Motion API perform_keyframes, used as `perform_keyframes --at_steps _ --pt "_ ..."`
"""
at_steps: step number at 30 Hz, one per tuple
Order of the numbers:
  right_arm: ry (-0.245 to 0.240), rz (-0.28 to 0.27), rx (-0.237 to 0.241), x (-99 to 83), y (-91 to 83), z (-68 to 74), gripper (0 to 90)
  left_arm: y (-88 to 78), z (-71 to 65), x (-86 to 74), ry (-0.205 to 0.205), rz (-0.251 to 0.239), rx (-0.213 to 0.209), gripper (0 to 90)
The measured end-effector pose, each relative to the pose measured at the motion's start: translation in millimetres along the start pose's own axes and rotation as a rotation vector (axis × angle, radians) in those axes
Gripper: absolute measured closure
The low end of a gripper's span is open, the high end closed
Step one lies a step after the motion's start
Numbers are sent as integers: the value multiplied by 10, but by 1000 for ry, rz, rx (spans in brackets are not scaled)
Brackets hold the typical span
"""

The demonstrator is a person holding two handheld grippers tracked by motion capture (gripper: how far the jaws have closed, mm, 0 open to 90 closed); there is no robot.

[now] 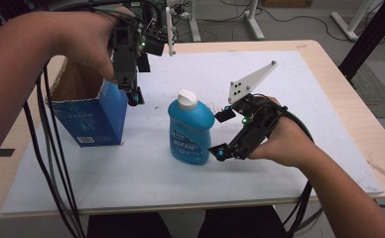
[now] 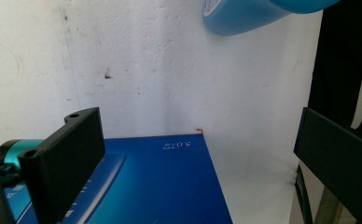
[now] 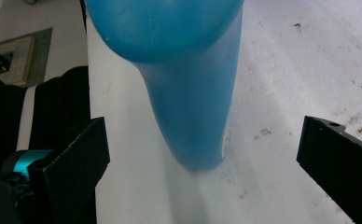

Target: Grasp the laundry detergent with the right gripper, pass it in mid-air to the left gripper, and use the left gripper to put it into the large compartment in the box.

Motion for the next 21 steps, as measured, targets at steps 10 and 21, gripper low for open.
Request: perform_keyframes --at_steps 10,21 --pt "10 -34 -1 6 150 -2 14 6 14 5 3 1 -4 17" --pt "31 -100 -6 40 302 13 14 -1 6 -5 4 -1 -4 17"
Point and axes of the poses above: each handheld gripper's, and its own axes: y roughly forward along the jaws, x roughly out of its top, z roughly to its left, the point moved 5 cm from there along y, roughly forward along the jaws, and after that the axes turned 2 degrees about z, right-handed, at the moved point
